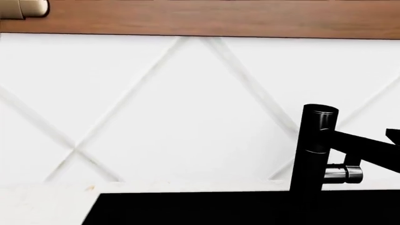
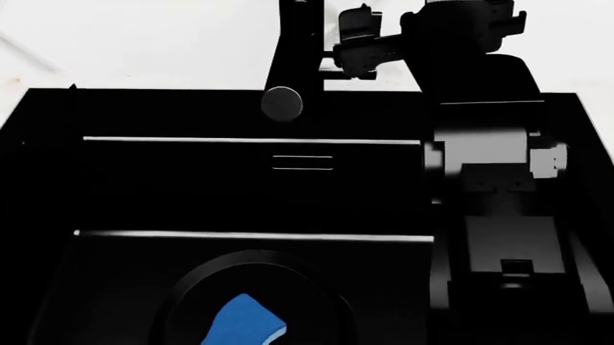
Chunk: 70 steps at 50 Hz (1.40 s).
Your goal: Pick the pan and sponge and place them into the sink. Then turn on the water.
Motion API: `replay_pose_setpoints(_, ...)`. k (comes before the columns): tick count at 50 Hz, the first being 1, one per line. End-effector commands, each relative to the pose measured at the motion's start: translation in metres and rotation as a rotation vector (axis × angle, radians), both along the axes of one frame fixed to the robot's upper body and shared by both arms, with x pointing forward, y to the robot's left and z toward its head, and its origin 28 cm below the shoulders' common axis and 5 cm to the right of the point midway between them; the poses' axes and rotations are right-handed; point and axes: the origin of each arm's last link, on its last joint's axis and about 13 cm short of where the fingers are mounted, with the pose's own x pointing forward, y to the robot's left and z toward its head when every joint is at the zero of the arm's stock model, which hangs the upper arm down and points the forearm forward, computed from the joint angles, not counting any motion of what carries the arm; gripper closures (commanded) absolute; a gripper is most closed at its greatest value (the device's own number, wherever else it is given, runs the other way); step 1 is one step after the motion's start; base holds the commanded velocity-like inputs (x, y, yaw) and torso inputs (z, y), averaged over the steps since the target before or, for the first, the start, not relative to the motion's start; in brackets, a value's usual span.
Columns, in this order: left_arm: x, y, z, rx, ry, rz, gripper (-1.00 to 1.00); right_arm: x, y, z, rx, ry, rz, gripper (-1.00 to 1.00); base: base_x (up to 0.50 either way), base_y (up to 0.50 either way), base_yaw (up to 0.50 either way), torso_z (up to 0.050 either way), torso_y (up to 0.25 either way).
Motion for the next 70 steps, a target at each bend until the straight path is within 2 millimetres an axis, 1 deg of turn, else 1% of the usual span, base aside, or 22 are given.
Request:
replay_pose_setpoints(1,-0.002,0.009,0.003,0.008,-0.006,-0.002,-1.00,0.000,-0.001,0.002,-0.009,-0.005,-0.007,-1.00,0.00,0.00,0.00,0.011,-0.109)
replay_pose_setpoints(11,-0.002,0.008,0.004,0.009,-0.010,-0.001,-1.00,0.000,0.001,0.004,-0.011,-0.010,-0.004,-1.00,0.00,0.00,0.00,0.011,-0.109)
replay_pose_setpoints(17,-0.004,0.009,0.009,0.002,-0.020,-0.005,-1.00,0.000,0.001,0.009,-0.014,-0.029,-0.005,-1.00,0.00,0.00,0.00,0.011,-0.109)
replay_pose_setpoints(25,-0.004,0.008,0.008,-0.001,-0.016,-0.012,-1.00,0.000,0.000,0.014,-0.013,-0.040,-0.005,-1.00,0.00,0.00,0.00,0.011,-0.102)
replay_pose_setpoints(37,-0.003,0.009,0.006,-0.003,-0.002,-0.011,-1.00,0.000,0.001,0.022,-0.010,-0.043,0.004,-1.00,0.00,0.00,0.00,0.005,-0.025)
replay_pose_setpoints(39,-0.003,0.009,0.005,-0.001,-0.001,-0.008,-1.00,0.000,0.002,0.026,-0.005,-0.049,0.012,-1.00,0.00,0.00,0.00,0.003,-0.021)
replay_pose_setpoints(45,-0.004,0.010,0.005,0.018,-0.011,-0.008,-1.00,0.000,0.003,0.026,-0.004,-0.041,0.013,-1.00,0.00,0.00,0.00,0.003,-0.021)
replay_pose_setpoints(48,-0.003,0.010,0.005,0.009,-0.009,-0.007,-1.00,0.000,0.003,0.032,-0.003,-0.059,0.009,-1.00,0.00,0.00,0.00,0.003,-0.021)
replay_pose_setpoints(56,-0.002,0.011,0.004,-0.002,0.001,-0.003,-1.00,-0.001,0.003,0.040,-0.014,-0.078,0.010,-1.00,0.00,0.00,0.00,0.003,-0.021)
replay_pose_setpoints(61,-0.003,0.012,0.005,-0.003,-0.001,-0.002,-1.00,-0.002,0.004,0.050,-0.019,-0.098,0.016,-1.00,0.00,0.00,0.00,0.003,-0.021)
replay_pose_setpoints(64,-0.003,0.011,0.004,-0.003,0.001,-0.003,-1.00,-0.002,0.004,0.049,-0.025,-0.096,0.016,-1.00,0.00,0.00,0.00,0.004,-0.021)
replay_pose_setpoints(70,-0.004,0.012,0.007,0.012,-0.008,0.007,-1.00,-0.002,0.005,0.049,-0.026,-0.096,0.017,-1.00,0.00,0.00,0.00,0.003,-0.027)
